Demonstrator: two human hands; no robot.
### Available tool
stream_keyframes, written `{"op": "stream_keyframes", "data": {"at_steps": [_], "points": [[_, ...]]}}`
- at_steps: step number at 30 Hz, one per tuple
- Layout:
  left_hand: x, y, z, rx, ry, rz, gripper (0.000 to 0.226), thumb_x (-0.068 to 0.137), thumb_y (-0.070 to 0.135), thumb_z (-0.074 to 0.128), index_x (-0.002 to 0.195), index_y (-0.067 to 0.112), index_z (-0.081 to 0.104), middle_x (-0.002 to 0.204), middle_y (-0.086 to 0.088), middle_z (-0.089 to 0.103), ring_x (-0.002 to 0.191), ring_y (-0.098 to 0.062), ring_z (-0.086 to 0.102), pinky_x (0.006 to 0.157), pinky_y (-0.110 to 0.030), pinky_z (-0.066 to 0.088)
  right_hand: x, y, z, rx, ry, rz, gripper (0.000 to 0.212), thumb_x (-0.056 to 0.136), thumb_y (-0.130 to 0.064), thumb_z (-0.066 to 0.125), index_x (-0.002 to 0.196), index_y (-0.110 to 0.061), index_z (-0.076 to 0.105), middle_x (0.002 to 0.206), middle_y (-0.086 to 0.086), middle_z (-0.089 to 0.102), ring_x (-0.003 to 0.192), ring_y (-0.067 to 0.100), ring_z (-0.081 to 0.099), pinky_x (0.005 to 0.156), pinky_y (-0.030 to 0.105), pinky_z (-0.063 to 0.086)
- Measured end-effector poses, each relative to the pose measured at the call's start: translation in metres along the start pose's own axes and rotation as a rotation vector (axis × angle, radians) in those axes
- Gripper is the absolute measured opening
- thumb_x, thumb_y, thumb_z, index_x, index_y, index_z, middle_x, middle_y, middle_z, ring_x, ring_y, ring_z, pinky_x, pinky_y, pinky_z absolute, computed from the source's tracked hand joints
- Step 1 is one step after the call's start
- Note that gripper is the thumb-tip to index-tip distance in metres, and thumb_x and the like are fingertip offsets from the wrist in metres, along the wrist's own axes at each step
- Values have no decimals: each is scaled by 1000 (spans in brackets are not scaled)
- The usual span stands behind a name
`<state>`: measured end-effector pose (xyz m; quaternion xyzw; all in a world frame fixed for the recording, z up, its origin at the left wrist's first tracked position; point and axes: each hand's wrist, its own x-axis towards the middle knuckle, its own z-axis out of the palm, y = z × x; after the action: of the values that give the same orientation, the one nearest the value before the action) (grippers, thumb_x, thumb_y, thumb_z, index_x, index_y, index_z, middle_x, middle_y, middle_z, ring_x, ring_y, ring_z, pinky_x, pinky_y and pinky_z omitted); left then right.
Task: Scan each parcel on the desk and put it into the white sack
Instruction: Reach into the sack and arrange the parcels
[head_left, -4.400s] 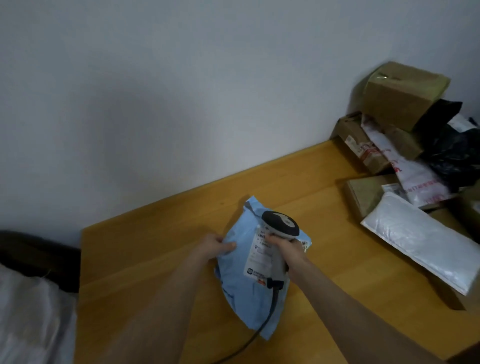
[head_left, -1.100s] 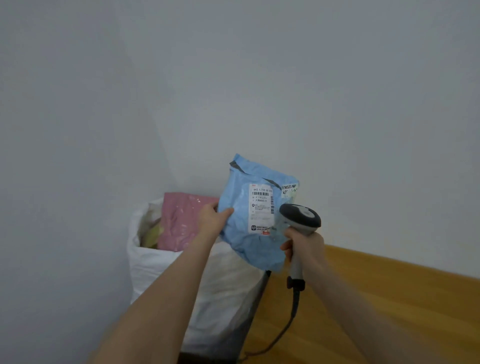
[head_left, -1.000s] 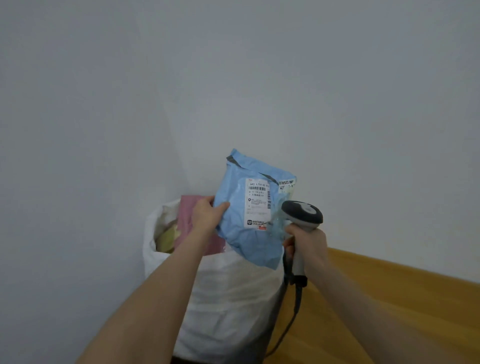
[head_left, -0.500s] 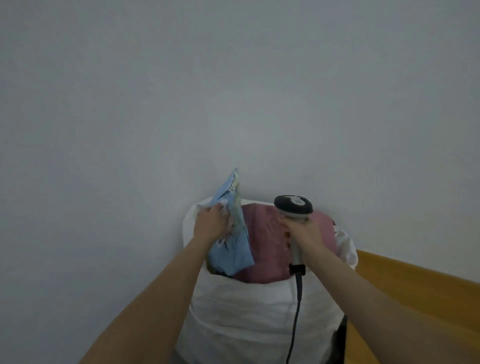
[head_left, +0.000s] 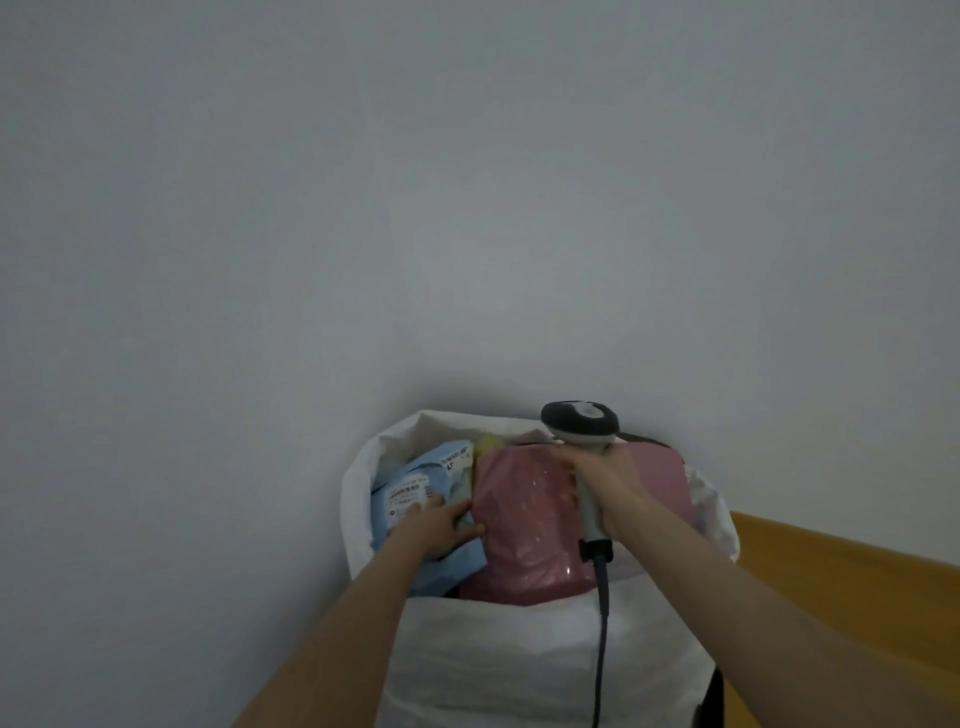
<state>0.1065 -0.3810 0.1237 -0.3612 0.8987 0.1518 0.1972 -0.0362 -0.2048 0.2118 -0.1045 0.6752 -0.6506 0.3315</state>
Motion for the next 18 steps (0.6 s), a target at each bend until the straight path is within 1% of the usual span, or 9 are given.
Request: {"op": "stream_keyframes", "data": {"at_steps": [3,4,6,7,9,11,12,15,18], "points": [[-4,9,-28,-22,-116,47,68,90,66,38,149,36,22,156,-9,23,141,-33,25,114,-45,24,11,6,29,-169,-36,-55,27,85,-4,68,107,10,63,96,24,65,87,21,55,75,34,50],[-5,5,-42,-79,-188,42,66,89,65,43,147,37,29,154,-5,29,138,-29,30,111,-43,29,15,10,39,-221,-48,-65,29,84,-5,68,108,10,64,99,25,66,87,22,57,73,32,49],[2,-15,-72,-339,-273,6,55,87,59,54,135,33,49,140,1,47,123,-20,44,100,-41,40,24,18,58,-309,-57,-72,29,83,-11,71,106,4,67,103,20,68,95,26,63,81,33,51],[9,-28,-84,-475,-230,2,47,87,53,59,127,28,58,131,1,55,114,-17,51,95,-40,44,29,21,66,-345,-67,-65,28,83,-15,72,105,1,68,106,17,69,101,27,63,88,34,52],[31,-55,-103,-567,93,-8,35,90,42,60,116,19,64,119,-4,65,102,-18,60,89,-35,48,37,23,81,-402,-93,-41,29,83,-19,73,107,-3,69,111,16,69,108,28,62,96,38,50],[53,-83,-109,-431,404,-87,41,92,41,54,125,17,59,124,-9,62,109,-25,58,89,-33,47,44,23,91,-400,-109,-8,32,85,-18,71,113,-2,67,115,14,67,112,28,61,97,35,48],[63,-96,-107,-394,441,-133,49,93,45,52,132,17,51,129,-12,57,115,-29,54,93,-35,46,47,23,93,-391,-110,16,34,85,-18,71,115,-2,66,116,13,66,113,27,60,96,33,48],[91,-124,-94,-466,284,-223,68,94,54,44,143,8,35,142,-21,43,127,-35,45,103,-39,39,57,24,92,-369,-77,73,37,82,-20,75,116,-6,67,115,9,68,108,23,62,98,36,49],[114,-125,-90,-630,190,-202,68,99,49,35,142,-3,34,147,-22,37,132,-34,40,105,-36,33,62,25,87,-277,-45,109,30,82,-16,75,111,-8,69,108,8,70,99,19,65,88,31,53]]}}
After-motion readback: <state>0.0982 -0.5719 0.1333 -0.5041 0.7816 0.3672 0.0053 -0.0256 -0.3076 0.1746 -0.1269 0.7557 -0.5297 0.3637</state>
